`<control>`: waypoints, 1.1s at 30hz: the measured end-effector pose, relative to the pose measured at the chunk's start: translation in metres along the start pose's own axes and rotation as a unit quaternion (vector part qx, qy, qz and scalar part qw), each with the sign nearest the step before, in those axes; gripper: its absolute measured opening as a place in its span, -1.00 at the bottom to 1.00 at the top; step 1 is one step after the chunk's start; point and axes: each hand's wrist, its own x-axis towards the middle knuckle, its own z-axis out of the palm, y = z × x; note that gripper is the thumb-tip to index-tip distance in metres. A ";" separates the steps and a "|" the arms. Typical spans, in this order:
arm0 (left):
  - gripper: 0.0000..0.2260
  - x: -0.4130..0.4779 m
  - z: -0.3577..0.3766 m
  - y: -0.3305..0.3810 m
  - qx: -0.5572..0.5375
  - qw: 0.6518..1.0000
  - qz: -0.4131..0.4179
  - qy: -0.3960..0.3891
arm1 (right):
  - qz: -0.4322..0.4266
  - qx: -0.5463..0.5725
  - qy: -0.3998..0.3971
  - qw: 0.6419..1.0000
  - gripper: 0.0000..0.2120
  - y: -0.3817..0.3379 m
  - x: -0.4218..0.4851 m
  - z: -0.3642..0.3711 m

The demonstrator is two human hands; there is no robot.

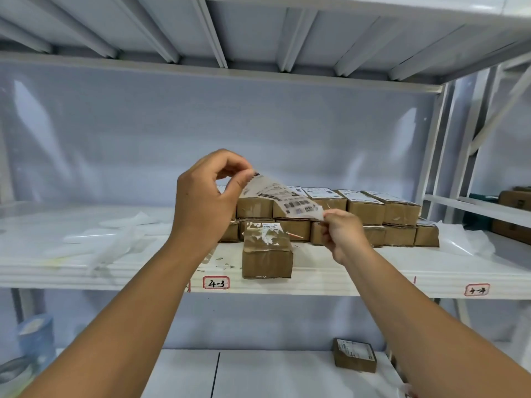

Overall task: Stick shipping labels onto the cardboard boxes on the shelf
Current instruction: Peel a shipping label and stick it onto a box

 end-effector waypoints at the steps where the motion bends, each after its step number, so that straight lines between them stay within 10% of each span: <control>1: -0.91 0.000 -0.001 0.000 -0.007 1.000 -0.009 0.019 | 0.001 0.022 0.045 0.999 -0.66 0.002 0.006 -0.004; 7: -0.84 0.013 -0.017 -0.019 -0.102 0.966 -0.173 0.164 | -0.036 0.138 0.140 0.980 -0.62 0.007 0.018 -0.009; 21: -0.86 0.006 -0.040 -0.058 -0.359 0.839 -0.358 0.198 | -0.211 -0.059 -0.085 0.972 -0.76 -0.040 -0.018 0.085; 33: -0.84 -0.009 -0.084 -0.108 -0.386 0.791 -0.358 0.311 | -0.108 -0.168 -0.314 0.928 -0.91 -0.012 -0.047 0.208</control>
